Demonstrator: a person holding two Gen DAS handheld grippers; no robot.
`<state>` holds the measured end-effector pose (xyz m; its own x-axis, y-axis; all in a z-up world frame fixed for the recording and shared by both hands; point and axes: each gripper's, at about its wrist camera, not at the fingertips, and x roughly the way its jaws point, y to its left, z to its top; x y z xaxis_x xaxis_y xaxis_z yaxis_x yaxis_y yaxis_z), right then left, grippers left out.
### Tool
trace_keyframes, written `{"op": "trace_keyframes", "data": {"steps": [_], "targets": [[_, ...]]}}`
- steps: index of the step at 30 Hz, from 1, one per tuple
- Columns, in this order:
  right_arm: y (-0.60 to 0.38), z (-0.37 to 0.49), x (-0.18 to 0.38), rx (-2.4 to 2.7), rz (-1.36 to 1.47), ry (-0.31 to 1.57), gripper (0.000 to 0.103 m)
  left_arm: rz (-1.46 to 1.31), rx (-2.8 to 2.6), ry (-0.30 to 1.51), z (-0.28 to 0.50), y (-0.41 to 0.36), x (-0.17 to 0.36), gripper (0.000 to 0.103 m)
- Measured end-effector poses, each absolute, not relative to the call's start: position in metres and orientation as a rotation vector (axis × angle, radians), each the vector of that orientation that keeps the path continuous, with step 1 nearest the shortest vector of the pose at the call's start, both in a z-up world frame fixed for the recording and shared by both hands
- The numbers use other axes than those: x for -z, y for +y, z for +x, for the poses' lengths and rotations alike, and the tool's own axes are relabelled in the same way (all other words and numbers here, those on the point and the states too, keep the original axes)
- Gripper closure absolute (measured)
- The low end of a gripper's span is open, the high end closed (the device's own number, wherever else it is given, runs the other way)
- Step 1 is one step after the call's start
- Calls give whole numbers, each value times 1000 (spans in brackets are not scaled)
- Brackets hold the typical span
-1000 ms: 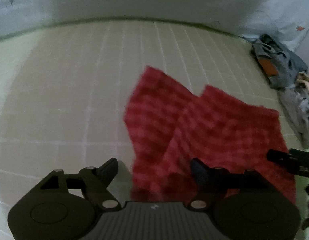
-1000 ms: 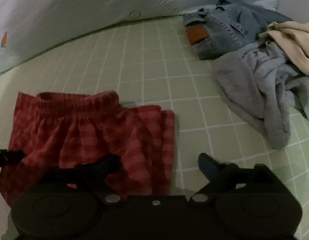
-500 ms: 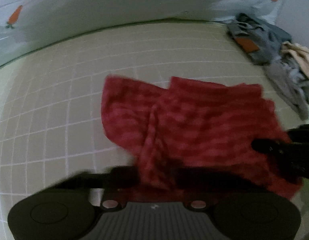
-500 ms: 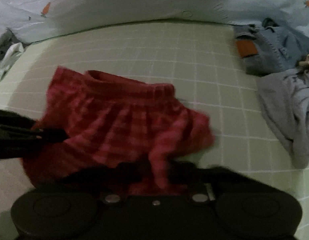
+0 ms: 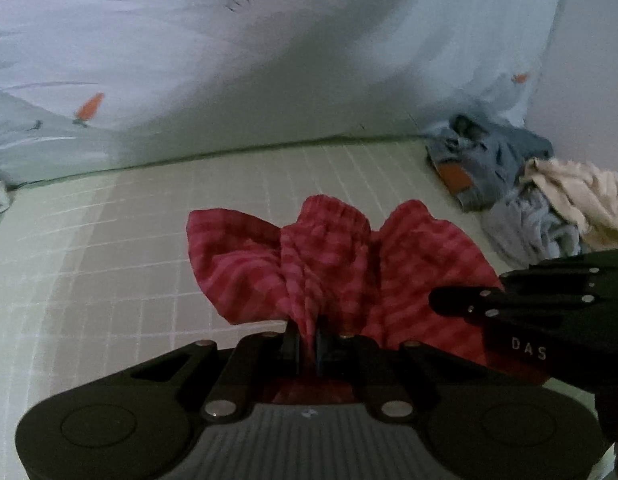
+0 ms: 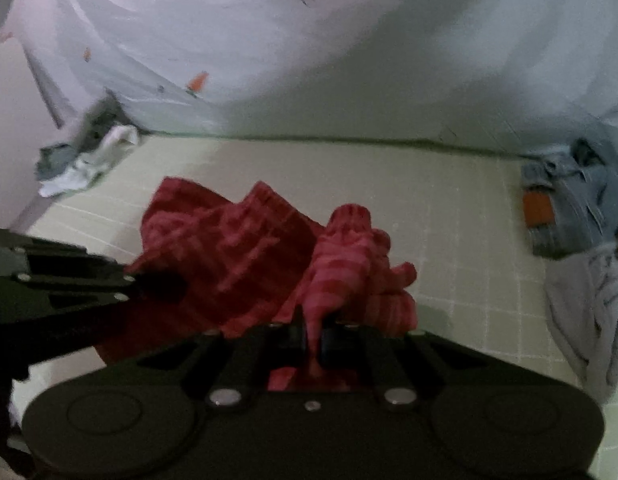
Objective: Fold clothes
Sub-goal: 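Lift the shirt bundle with both grippers and carry it toward the folded stack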
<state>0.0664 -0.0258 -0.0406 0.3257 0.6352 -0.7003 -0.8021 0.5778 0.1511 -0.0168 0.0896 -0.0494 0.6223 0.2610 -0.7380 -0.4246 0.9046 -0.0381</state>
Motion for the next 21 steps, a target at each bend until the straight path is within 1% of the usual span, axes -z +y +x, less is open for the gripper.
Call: {"op": "trace_keyframes", "data": {"steps": [6, 12, 17, 21], "targets": [[-32, 48, 20, -1051, -202, 765, 96, -254, -521, 771, -57, 69, 30, 96], [-27, 28, 12, -1154, -145, 775, 97, -268, -632, 793, -98, 57, 16, 96], [-9, 8, 9, -1196, -123, 777, 97, -299, -688, 782, -120, 77, 11, 96], [20, -12, 0, -1239, -172, 693, 97, -299, -703, 738, -138, 109, 2, 95]]}}
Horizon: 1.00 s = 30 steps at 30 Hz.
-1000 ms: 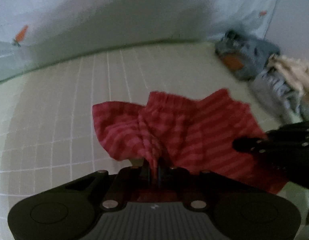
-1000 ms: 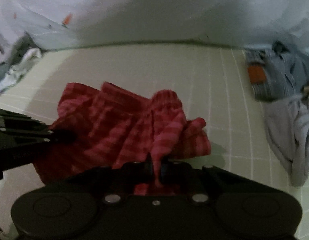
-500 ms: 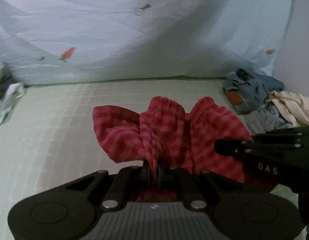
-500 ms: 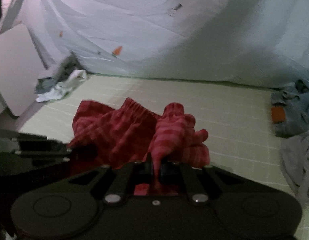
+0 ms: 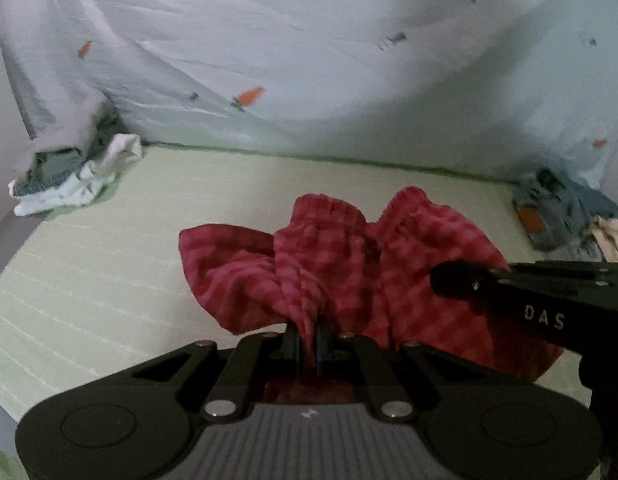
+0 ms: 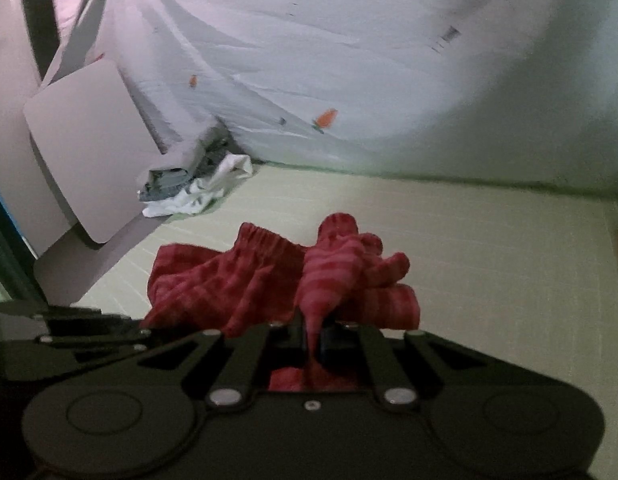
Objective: Fold clothes
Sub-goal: 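Lift the shirt bundle with both grippers and carry it toward the folded stack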
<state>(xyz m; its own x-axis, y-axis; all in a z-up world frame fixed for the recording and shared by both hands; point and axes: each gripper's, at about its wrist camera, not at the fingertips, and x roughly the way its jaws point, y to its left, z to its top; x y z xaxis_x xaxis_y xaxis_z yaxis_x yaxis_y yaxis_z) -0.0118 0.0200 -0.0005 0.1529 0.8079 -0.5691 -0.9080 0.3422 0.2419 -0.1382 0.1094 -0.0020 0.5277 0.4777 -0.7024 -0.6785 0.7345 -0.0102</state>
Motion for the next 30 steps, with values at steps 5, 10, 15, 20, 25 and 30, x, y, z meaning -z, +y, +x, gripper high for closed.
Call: {"op": "trace_keyframes", "data": {"steps": [5, 10, 15, 20, 25, 30], "targets": [[78, -35, -12, -1229, -164, 621, 97, -283, -699, 687, -172, 182, -15, 95], [166, -57, -23, -1217, -142, 565, 98, -233, -707, 622, -211, 270, -37, 95], [262, -79, -38, -1236, -140, 487, 98, -205, -751, 565, -242, 370, -53, 95], [351, -93, -65, -1265, -116, 437, 98, -227, -788, 496, -269, 471, -79, 95], [444, -91, -90, -1337, -137, 349, 98, -242, -848, 395, -288, 572, -104, 95], [536, -79, -98, -1355, -125, 350, 98, -331, -901, 327, -290, 676, -101, 93]]}}
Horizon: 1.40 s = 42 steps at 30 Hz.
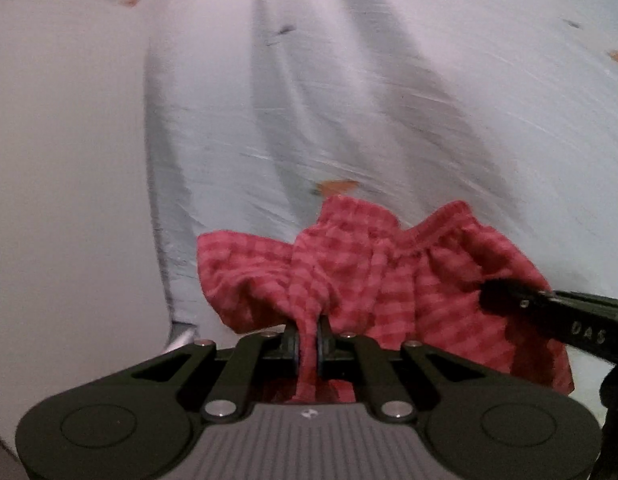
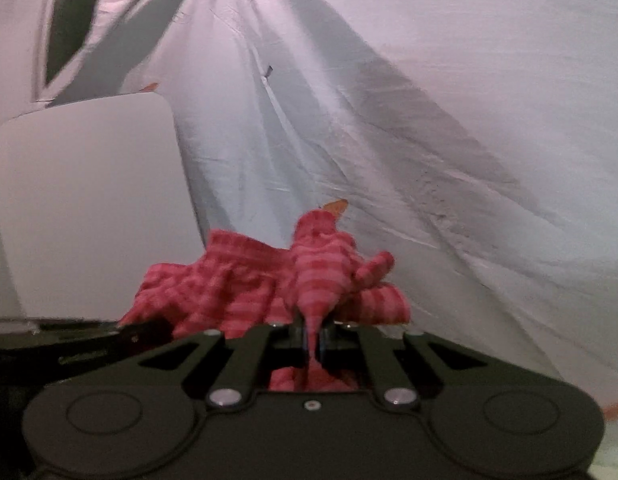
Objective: Fold clothes
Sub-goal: 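Lift the shirt bundle with both grippers and carry it toward the folded stack, then lower the shirt onto the folded clothes stack and open both grippers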
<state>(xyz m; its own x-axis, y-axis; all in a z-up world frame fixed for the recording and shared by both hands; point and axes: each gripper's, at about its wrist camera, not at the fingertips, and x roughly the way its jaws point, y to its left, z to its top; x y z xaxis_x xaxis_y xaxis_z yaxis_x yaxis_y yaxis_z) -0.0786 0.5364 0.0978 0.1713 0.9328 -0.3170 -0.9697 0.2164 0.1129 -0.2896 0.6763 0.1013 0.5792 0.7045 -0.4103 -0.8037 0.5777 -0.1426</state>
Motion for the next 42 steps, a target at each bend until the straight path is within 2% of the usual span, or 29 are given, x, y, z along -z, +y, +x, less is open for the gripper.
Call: {"op": "trace_keyframes", "data": {"steps": [3, 7, 10, 12, 13, 14, 15, 17, 21, 25, 29, 36, 42], "targets": [[582, -61, -83, -1328, -131, 408, 97, -393, -956, 357, -282, 731, -75, 90], [641, -35, -24, -1285, -158, 613, 96, -517, -987, 454, -271, 791, -17, 86], [657, -21, 17, -1234, -168, 695, 87, -562, -998, 506, -271, 806, 18, 76], [658, -12, 30, -1205, -141, 726, 67, -583, -1000, 510, -273, 811, 33, 70], [656, -7, 32, -1192, -129, 732, 50, -581, -1009, 501, -274, 809, 34, 67], [653, -3, 33, -1181, -117, 737, 42, -579, -1018, 491, -275, 807, 36, 60], [651, 1, 31, -1186, -109, 745, 40, -582, -1032, 479, -278, 804, 36, 54], [647, 6, 27, -1190, -107, 757, 34, -602, -1077, 447, -282, 801, 34, 34], [630, 0, 7, -1166, -197, 684, 20, -545, -1173, 445, -291, 782, 19, 22], [600, -9, -17, -1122, -247, 574, 5, -417, -1202, 455, -311, 728, -6, 9], [561, -31, -48, -1152, -198, 508, 1, -350, -1167, 391, -316, 678, -38, 0], [484, -90, -90, -1146, -129, 435, 0, -240, -1148, 244, -328, 566, -93, 0], [407, -131, -100, -1215, -130, 438, 0, -276, -1115, 220, -334, 474, -107, 0]]}}
